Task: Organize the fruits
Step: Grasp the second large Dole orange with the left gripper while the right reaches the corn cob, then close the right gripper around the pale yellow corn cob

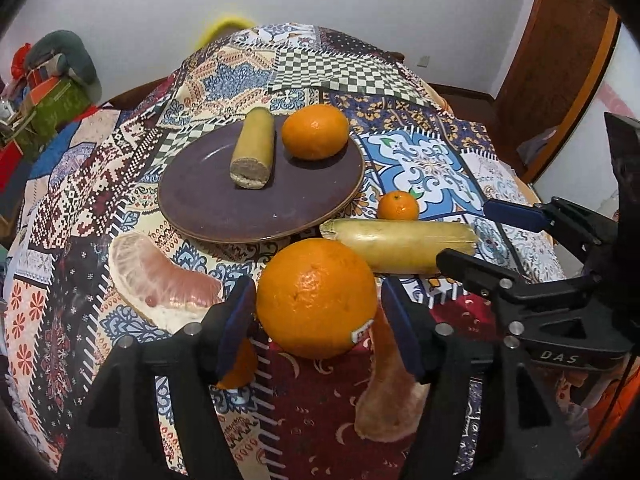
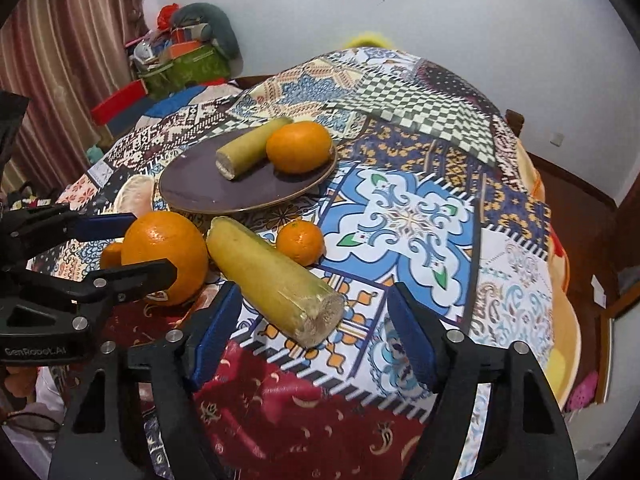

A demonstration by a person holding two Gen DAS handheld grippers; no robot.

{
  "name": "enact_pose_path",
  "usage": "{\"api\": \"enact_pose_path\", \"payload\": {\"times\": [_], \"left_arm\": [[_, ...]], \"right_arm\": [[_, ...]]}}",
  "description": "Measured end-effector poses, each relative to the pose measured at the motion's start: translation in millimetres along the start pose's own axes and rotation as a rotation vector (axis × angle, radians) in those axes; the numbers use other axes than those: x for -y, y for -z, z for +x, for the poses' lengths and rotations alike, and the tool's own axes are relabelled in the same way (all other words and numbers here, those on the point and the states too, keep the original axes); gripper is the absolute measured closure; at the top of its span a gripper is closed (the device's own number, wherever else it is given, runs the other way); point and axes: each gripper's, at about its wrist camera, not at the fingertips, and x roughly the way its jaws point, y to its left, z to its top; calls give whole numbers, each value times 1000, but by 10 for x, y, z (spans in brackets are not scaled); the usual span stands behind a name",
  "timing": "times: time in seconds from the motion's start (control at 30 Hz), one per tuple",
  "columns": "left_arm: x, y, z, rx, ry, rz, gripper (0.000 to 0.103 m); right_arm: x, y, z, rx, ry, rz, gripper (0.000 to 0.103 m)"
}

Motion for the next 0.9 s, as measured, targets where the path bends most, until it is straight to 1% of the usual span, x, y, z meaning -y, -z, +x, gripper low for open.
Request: {"api": "enact_pose_path", "payload": {"times": [0.1, 0.13, 0.3, 0.4, 0.43, 0.47, 0.63, 0.8, 0.9], "left_arm": [[-56, -7, 56, -12, 26, -27, 38], [-59, -10, 64, -13, 31, -29, 38], [-52, -18, 128, -22, 40, -24, 36], [-59, -12, 132, -12, 43, -22, 35], [-70, -8, 130, -10, 48, -22, 36], [-78, -4, 127, -9, 53, -23, 36], [-80, -13, 102, -13, 61, -20, 37], [-80, 4, -14, 8, 74, -26, 37], [-100, 13, -130, 28, 73, -34, 37]], "right_arm": [[8, -3, 86, -20, -7, -5, 36], [15, 2, 103, -24, -23, -5, 36], [-13, -20, 165, -37, -56, -16, 36], [-35, -11, 222, -55, -72, -16, 36], [-41, 6, 241, -63, -82, -15, 38], [-42, 12, 243, -62, -93, -12, 43], [-40, 59, 187, -49, -108, -5, 48], [-32, 118, 92, -39, -143, 5, 59], [-43, 167, 21, -37, -136, 21, 62]]}}
